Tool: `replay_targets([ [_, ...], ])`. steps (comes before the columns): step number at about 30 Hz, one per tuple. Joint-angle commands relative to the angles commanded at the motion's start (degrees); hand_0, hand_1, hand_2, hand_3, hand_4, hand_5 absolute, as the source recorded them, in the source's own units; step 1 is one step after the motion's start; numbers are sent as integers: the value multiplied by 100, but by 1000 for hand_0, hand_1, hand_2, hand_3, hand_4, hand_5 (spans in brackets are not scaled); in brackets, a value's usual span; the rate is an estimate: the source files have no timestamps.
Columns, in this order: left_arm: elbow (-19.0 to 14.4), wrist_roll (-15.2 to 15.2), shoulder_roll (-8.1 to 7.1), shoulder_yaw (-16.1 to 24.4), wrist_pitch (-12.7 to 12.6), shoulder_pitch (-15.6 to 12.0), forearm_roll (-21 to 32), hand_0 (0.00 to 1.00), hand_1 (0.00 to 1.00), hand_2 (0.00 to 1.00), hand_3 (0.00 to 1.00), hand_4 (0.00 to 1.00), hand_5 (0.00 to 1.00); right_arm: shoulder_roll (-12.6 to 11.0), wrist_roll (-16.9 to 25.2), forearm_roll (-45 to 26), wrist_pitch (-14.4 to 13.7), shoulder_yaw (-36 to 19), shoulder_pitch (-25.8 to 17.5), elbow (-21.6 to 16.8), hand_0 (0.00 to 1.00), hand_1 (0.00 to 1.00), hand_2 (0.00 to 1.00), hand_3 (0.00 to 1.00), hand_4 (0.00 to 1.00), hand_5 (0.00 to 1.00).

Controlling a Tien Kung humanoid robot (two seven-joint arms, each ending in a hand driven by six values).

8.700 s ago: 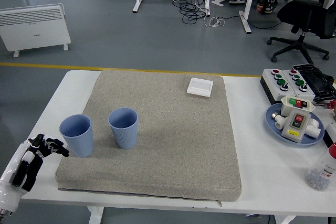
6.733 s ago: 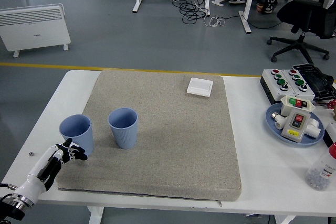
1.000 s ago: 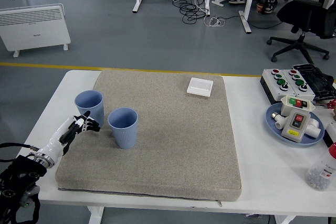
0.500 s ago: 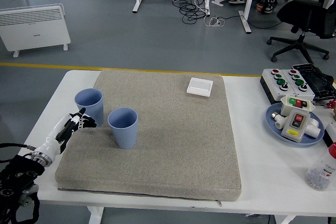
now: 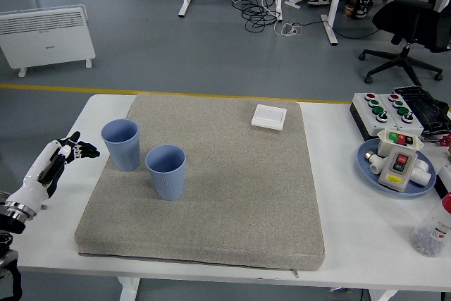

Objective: Push cup pick cup insert cup

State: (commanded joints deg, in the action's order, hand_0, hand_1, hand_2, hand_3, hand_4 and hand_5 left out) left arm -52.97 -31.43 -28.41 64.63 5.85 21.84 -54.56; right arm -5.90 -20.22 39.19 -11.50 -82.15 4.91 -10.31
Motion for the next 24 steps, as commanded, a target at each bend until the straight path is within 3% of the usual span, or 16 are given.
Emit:
replay_targets([
  [4,-705,88,-310,427,-112,-102,-277,533,509,477,441,613,941,-12,-2,-4,-4,-4,-8,0,677,611,631,589,119,543],
  [5,-918,169,-392,512,-138,-97,-374,680,643,595,551,786,820,-14,-4,-7,-5,-3,-12,0,677,610,629,589,119,543],
  [7,-1315,401,-475,577,-158,-79,-543,680,643,595,551,786,820,-15,-5,-11,-6,-3,-18,0,677,610,629,589,119,543],
  [10,-1901,1091,-720,412,-124,164,-1221,680,643,595,551,786,820,-17,-16,-2,-13,-1,-34,0,677,610,629,589,119,543],
  [11,-1996,1258,-758,353,-111,220,-1393,836,811,858,763,893,752,-17,-17,-7,-15,2,-38,0,677,610,628,589,120,545],
  [13,-2202,1625,-865,72,-44,454,-1813,836,811,858,763,893,752,-16,-20,-26,-20,14,-53,0,677,610,628,589,120,545],
  [16,-2310,1973,-953,-380,71,804,-2333,836,811,858,763,893,752,-14,-28,-36,-24,28,-65,0,677,610,628,589,120,545],
  [17,-2308,2129,-975,-637,140,1025,-2517,913,882,971,892,960,642,-13,-35,-33,-26,31,-69,0,677,610,627,589,119,542],
  [19,-2246,2314,-992,-1050,233,1355,-2722,913,882,971,892,960,642,-12,-38,-36,-29,64,-71,0,677,610,627,589,119,542],
  [22,-2082,2509,-980,-1674,342,1848,-2850,913,882,971,892,960,642,-7,-36,-78,-38,124,-79,0,677,610,627,589,119,542],
  [23,-2060,2526,-976,-1807,353,1930,-2856,934,921,998,960,987,578,-6,-36,-85,-40,128,-81,0,677,608,626,589,120,545],
  [24,-1990,2578,-954,-1972,381,2060,-2870,934,921,998,960,987,578,-7,-38,-82,-40,134,-86,0,677,608,626,589,120,545],
])
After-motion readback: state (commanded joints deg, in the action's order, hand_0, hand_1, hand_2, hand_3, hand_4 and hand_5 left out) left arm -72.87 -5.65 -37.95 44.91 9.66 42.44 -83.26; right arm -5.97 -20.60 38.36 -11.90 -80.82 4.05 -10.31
